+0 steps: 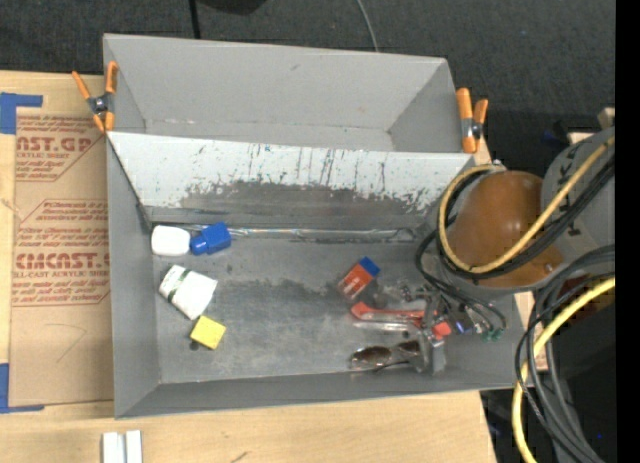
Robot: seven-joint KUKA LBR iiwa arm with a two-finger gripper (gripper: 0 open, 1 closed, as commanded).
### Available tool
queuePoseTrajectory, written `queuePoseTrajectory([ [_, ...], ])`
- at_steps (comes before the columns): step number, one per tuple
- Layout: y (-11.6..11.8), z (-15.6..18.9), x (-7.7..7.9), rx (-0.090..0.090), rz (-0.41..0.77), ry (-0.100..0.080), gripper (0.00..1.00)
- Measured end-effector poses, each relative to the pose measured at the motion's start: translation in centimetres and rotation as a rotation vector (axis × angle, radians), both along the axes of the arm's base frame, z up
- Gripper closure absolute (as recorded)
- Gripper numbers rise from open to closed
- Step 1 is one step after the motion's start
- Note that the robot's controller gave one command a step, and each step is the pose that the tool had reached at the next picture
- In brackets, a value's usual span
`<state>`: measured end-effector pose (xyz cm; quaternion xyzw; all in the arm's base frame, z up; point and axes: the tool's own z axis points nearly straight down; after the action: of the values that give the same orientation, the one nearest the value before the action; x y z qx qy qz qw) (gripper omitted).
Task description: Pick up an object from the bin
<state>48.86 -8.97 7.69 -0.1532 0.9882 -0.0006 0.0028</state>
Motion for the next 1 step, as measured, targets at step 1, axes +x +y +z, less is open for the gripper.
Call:
queuePoseTrajectory([
  [1, 0.00, -2.09, -0.19, 0.001, 0.005, -0.003, 1.00],
])
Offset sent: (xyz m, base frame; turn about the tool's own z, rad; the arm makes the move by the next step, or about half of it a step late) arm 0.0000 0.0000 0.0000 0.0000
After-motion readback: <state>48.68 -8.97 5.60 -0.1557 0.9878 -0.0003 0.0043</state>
